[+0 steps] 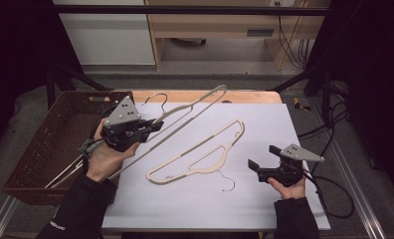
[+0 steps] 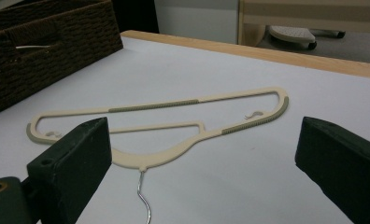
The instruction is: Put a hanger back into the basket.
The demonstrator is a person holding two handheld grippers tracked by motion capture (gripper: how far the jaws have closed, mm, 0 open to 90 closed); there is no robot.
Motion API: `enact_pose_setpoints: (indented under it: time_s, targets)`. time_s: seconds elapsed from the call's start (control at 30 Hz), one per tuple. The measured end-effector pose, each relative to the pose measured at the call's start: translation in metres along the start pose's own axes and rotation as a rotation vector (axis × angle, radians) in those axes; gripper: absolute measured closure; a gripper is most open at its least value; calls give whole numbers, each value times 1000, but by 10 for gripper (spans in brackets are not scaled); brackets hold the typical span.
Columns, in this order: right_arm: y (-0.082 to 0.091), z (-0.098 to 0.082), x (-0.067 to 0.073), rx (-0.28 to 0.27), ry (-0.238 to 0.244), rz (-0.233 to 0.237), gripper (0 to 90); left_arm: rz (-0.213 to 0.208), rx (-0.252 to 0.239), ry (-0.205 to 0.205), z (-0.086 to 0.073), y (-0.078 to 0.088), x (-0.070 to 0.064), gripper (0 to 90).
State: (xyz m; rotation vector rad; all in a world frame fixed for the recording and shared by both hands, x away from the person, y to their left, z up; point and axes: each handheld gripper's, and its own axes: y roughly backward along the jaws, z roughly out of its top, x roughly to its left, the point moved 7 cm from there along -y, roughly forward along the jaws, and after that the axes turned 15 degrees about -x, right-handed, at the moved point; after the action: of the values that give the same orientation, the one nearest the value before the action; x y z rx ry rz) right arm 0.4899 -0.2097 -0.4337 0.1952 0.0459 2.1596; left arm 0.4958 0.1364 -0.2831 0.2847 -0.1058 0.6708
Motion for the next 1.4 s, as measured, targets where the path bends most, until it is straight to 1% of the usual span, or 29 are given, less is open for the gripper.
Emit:
enact_pose_setpoints:
  time_s: [0.03, 0.2, 0.3, 0.37, 0.4, 0.43, 0.47, 0.5, 0.57, 0.63, 0.7, 0.73, 0.83, 0.87, 1.0, 1.03, 1.1, 1.2, 1.23, 1.3, 1.33, 1.37, 1.4]
  targets:
    - [0, 0, 0, 0, 1, 0, 40, 1, 5, -8, 1, 3, 3, 858]
    - [1, 1, 0, -1, 4, 4, 36, 18, -1, -16, 6, 14, 18, 857]
    - [1, 1, 0, -7, 1, 9, 34, 28, -18, 1, 7, 23, 30, 858]
    - [1, 1, 0, 0, 6, 5, 33, 35, -15, -6, 7, 29, 37, 857]
    - [1, 1, 0, -3, 4, 9, 32, 42, -21, 0, 7, 31, 40, 858]
    - [1, 1, 0, -3, 5, 8, 31, 43, -13, -8, 6, 35, 43, 857]
    - [1, 1, 1, -5, 1, 12, 31, 56, -16, -4, 6, 38, 48, 857]
    - [1, 1, 0, -1, 7, 10, 31, 64, -16, -1, 5, 42, 51, 857]
    - [1, 1, 0, 0, 6, 7, 31, 82, -14, -4, 3, 48, 58, 857]
    - [1, 1, 0, -2, 7, 5, 31, 104, -17, 4, 1, 58, 69, 857]
    - [0, 1, 0, -2, 7, 8, 31, 118, -24, 12, -1, 63, 75, 857]
    - [0, 1, 1, -2, 6, 8, 30, 130, -24, 12, -2, 67, 80, 857]
    - [0, 0, 1, -3, 11, 13, 30, 154, -27, 22, -5, 75, 92, 857]
    - [0, 1, 2, -2, -1, 14, 29, 161, -21, 21, -7, 78, 96, 857]
    - [0, 0, 1, 6, 9, 11, 29, 197, -5, 24, -17, 87, 113, 857]
    - [0, 0, 1, 7, 6, 10, 29, 202, -8, 32, -19, 88, 115, 857]
    - [0, 0, 1, 6, 9, 11, 29, 212, -1, 36, -27, 92, 122, 857]
    - [0, 0, 1, 9, 8, 9, 28, 227, 21, 30, -39, 97, 129, 857]
    - [0, -1, 1, 11, 11, 16, 28, 232, 27, 27, -42, 98, 130, 857]
    - [-1, -1, 2, 13, 10, 13, 27, 240, 55, 15, -51, 103, 134, 857]
    - [-1, -2, 2, 15, 13, 12, 26, 250, 54, 23, -55, 105, 136, 857]
    - [-1, -2, 2, 17, 17, 16, 26, 255, 66, 16, -59, 108, 138, 857]
    - [-1, -2, 1, 18, 18, 14, 26, 262, 66, 22, -63, 110, 139, 857]
